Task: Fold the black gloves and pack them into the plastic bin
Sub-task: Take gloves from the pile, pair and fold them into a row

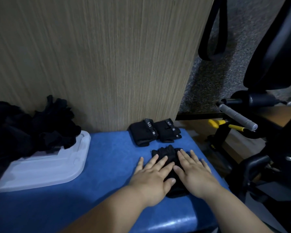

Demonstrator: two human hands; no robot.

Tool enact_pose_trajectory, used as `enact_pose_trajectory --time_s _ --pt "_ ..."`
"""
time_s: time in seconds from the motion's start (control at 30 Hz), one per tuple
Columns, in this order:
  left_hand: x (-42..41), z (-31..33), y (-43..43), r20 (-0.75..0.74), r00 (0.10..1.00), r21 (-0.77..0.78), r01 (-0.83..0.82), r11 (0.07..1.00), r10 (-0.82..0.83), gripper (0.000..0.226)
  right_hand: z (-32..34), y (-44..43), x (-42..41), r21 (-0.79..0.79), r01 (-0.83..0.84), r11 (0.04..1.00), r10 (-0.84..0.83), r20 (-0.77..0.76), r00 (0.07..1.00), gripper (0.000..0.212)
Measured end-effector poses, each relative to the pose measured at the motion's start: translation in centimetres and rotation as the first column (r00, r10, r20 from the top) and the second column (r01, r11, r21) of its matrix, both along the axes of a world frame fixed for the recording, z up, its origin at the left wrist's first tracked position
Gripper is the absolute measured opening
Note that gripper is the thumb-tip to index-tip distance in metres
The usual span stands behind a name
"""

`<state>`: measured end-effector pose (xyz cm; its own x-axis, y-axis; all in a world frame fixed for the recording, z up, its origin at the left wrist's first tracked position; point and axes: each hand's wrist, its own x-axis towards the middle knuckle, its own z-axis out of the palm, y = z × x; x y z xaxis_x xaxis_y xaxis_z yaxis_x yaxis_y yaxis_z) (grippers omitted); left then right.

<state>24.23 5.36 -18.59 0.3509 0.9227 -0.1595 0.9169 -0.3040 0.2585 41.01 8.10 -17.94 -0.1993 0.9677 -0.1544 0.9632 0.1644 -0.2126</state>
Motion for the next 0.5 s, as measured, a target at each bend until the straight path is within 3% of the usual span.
enact_pose_trajectory --time_s 0.27,0.4,0.5 --pt "-0.8 0.4 -0.7 -0.034 0.999 -0.042 -0.005 0.999 0.004 0.061 0.2 0.2 -0.1 -0.051 0.026 0.998 -0.024 0.042 0.999 0.064" --pt "-2.8 0.6 -1.5 0.023 1.000 -0.041 0.008 0.999 -0.007 0.062 1.0 -0.2 -0.4 -0.038 0.020 0.999 -0.017 0.055 0.998 0.065" --pt "-5.4 1.0 -2.3 0.078 0.994 0.024 -0.084 0.996 0.082 0.064 2.0 -0.7 -1.5 0.028 0.001 1.000 -0.003 0.064 0.998 0.065"
